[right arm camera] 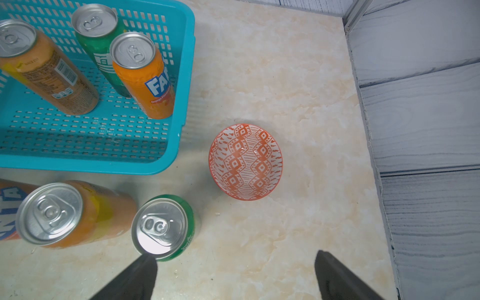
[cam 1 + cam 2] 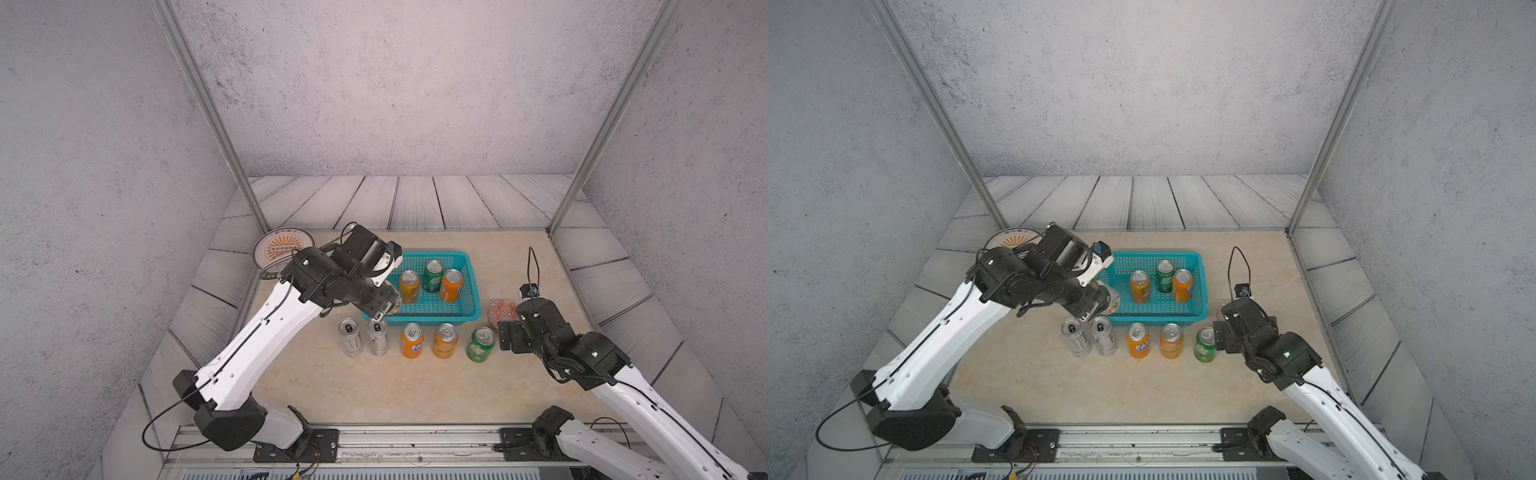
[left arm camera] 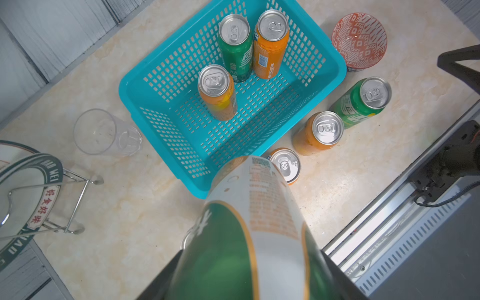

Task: Take out the drinks from the basket
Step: Pick up the drink from the basket, then place the drink at the center of the board.

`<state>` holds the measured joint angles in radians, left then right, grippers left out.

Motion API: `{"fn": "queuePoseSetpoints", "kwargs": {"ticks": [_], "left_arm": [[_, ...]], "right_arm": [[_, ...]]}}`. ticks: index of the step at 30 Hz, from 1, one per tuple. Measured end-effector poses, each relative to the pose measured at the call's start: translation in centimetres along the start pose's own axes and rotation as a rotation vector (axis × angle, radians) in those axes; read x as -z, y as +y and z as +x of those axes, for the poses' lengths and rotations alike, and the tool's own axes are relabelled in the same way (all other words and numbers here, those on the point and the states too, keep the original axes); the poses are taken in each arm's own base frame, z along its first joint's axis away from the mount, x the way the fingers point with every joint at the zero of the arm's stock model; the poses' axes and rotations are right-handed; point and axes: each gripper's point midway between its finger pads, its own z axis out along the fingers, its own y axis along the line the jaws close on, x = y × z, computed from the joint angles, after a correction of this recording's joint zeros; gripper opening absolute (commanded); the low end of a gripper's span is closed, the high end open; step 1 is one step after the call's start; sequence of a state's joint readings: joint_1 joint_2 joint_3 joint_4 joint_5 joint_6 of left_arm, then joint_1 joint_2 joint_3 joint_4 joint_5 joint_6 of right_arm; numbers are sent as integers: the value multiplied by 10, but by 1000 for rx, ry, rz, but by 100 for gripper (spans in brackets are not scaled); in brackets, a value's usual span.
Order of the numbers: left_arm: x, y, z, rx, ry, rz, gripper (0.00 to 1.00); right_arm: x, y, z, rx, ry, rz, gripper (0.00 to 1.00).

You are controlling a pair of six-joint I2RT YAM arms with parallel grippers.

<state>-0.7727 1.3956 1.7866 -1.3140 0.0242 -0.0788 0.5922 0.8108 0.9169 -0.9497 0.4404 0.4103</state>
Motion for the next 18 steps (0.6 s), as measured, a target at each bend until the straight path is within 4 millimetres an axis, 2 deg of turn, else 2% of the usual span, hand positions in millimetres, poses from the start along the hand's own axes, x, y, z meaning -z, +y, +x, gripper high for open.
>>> {"fn": "queuePoseSetpoints", "kwargs": {"ticks": [4, 8, 13, 18], "left_arm": [[13, 0, 24, 33, 13, 3, 62], [16, 1, 51, 74, 47, 0, 62], [6, 1, 87, 111, 129, -1, 62], [-14, 2, 115, 146, 217, -11, 62]], "right_arm": [[0, 0, 0, 0, -1, 0, 100], [-1, 1, -1, 0, -1, 0, 99], [-2, 2, -2, 0, 0, 0, 99], [-2, 2, -4, 0, 0, 0, 99]]}}
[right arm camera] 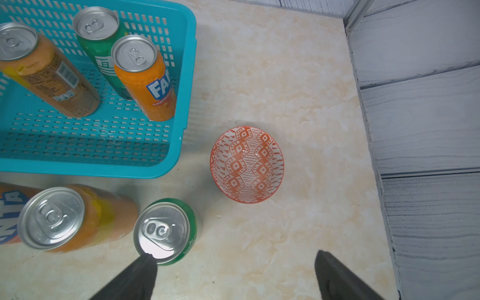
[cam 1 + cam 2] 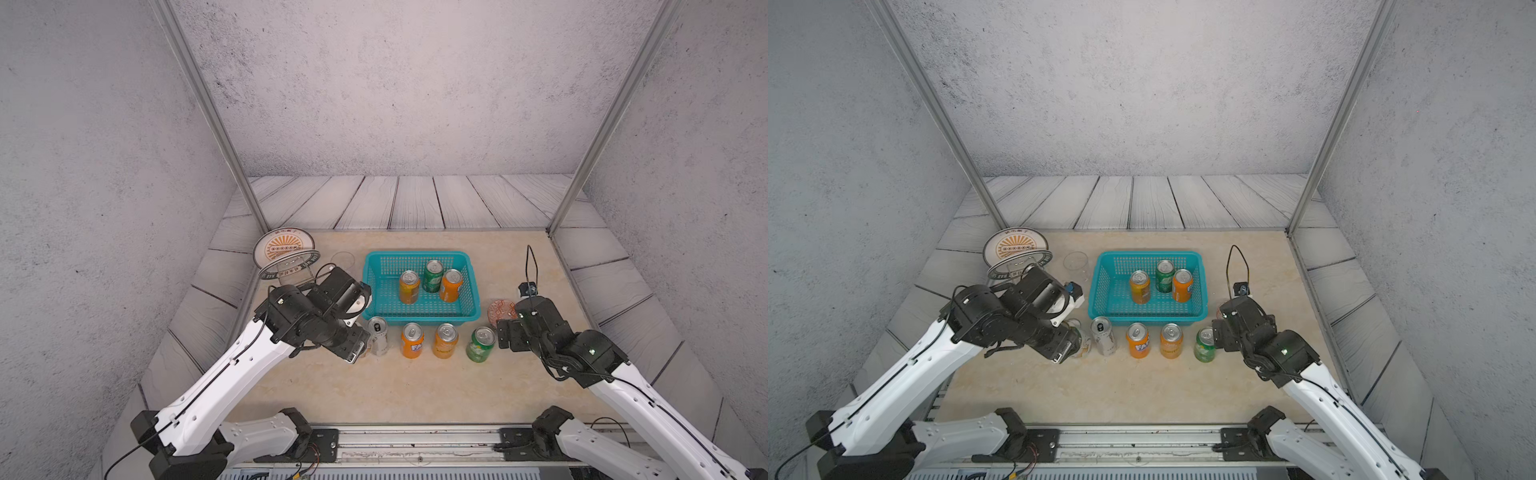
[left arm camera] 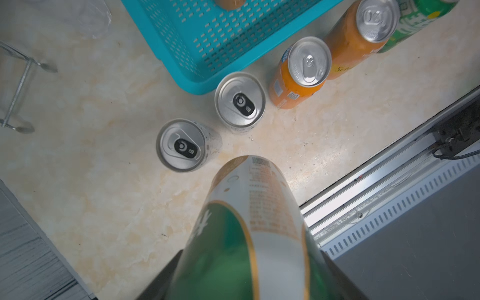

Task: Take out the drinks from the basket
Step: Place the drink at the center of the board.

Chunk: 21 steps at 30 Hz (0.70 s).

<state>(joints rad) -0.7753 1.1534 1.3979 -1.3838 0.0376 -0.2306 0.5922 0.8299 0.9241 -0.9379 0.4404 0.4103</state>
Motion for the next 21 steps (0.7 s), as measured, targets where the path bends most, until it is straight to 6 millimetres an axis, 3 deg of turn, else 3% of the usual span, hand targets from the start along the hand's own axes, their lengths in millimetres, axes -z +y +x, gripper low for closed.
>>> {"fn": "queuePoseSetpoints", "kwargs": {"ticks": [13, 21], "left_arm": [[-65, 2, 29, 120, 98, -22, 60], [-81, -9, 36, 144, 107, -9, 59]], "right_arm": [[-1, 0, 0, 2, 5, 2, 99], [-2, 1, 0, 4, 7, 3, 100]]}}
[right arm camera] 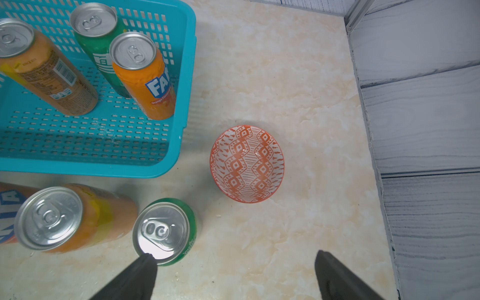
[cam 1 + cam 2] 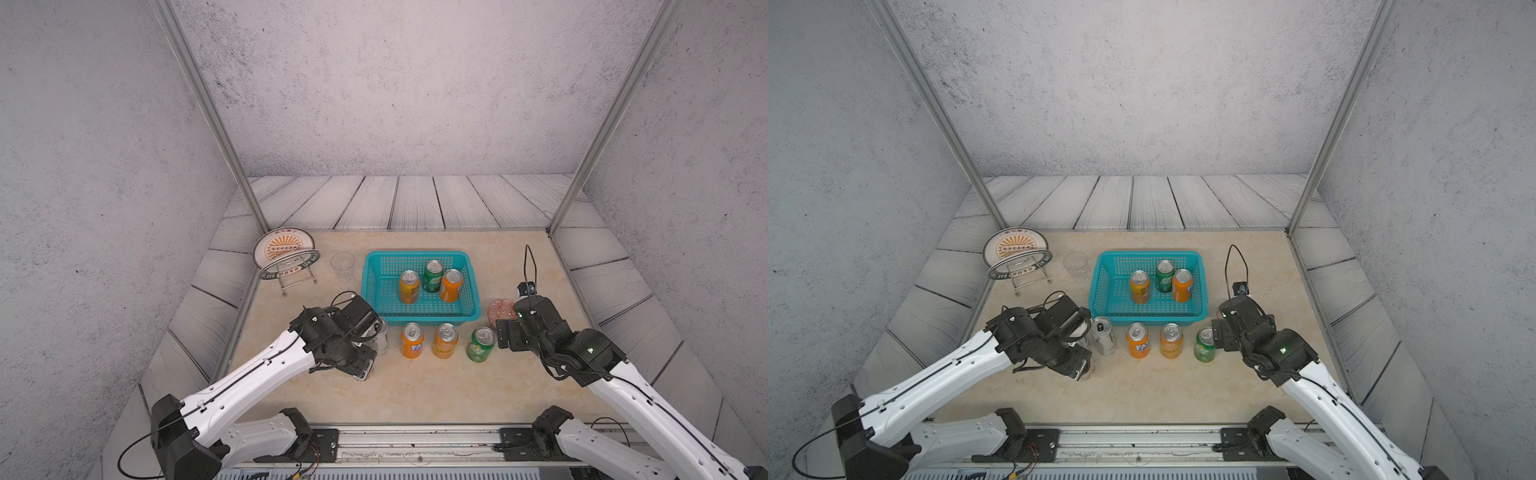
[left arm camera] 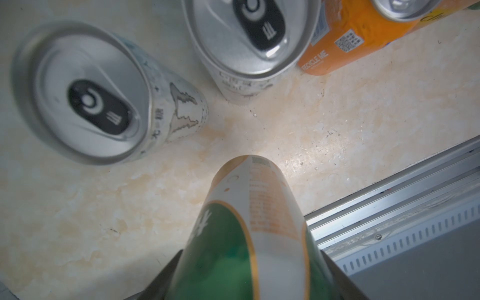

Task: Take out the drinks from the basket
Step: Place the drink at the center of the board.

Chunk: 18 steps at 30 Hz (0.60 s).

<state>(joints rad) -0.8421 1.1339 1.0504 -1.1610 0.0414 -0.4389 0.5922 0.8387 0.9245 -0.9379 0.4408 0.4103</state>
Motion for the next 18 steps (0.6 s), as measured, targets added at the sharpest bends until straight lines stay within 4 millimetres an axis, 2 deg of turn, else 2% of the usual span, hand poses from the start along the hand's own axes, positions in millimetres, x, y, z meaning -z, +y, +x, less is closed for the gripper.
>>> {"fn": "queuePoseSetpoints", "kwargs": {"ticks": [8, 18], "left_arm": [[-19, -3, 17, 22, 38, -22, 59], [-36, -2, 27, 65, 44, -36, 59]], "right_arm": [[0, 0, 0, 0, 0, 0, 99], [0, 0, 0, 0, 0, 0, 99]]}}
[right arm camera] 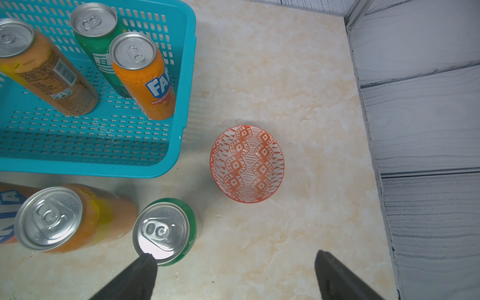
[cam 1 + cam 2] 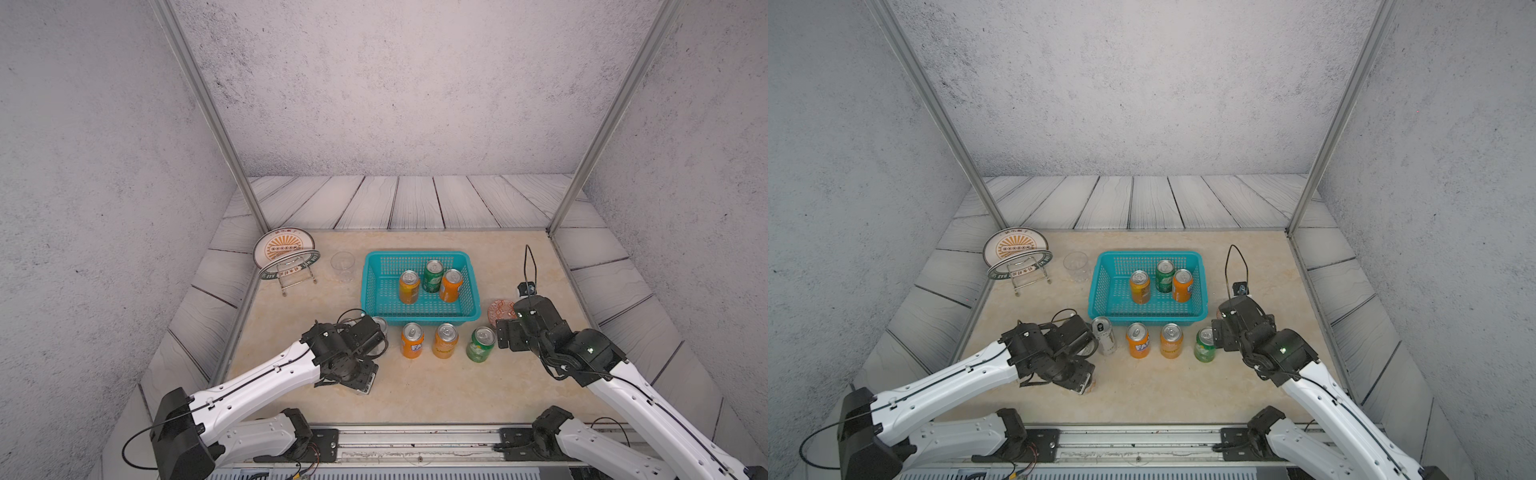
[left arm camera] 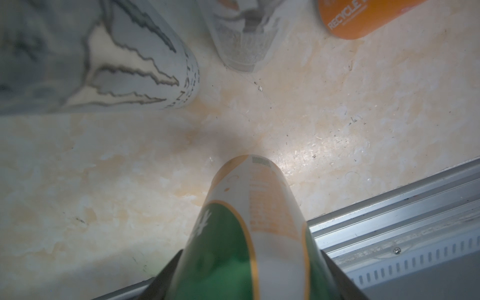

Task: Take out the drinks from the basket
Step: Place the drink at the center of the board.

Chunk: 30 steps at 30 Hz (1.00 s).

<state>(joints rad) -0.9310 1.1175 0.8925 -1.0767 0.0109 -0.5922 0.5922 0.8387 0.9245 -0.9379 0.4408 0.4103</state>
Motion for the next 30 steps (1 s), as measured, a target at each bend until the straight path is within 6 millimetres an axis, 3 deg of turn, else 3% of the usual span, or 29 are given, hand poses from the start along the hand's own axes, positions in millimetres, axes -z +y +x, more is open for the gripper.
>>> {"fn": "queuePoseSetpoints", "kwargs": {"ticks": [14, 30], "left_arm": [[-23, 0, 3, 18, 21, -9, 65], [-29, -3, 0, 19, 12, -7, 84]], "right_arm": [[-1, 1, -1, -2, -2, -1, 100], [-2, 2, -1, 1, 2, 1, 99]]}}
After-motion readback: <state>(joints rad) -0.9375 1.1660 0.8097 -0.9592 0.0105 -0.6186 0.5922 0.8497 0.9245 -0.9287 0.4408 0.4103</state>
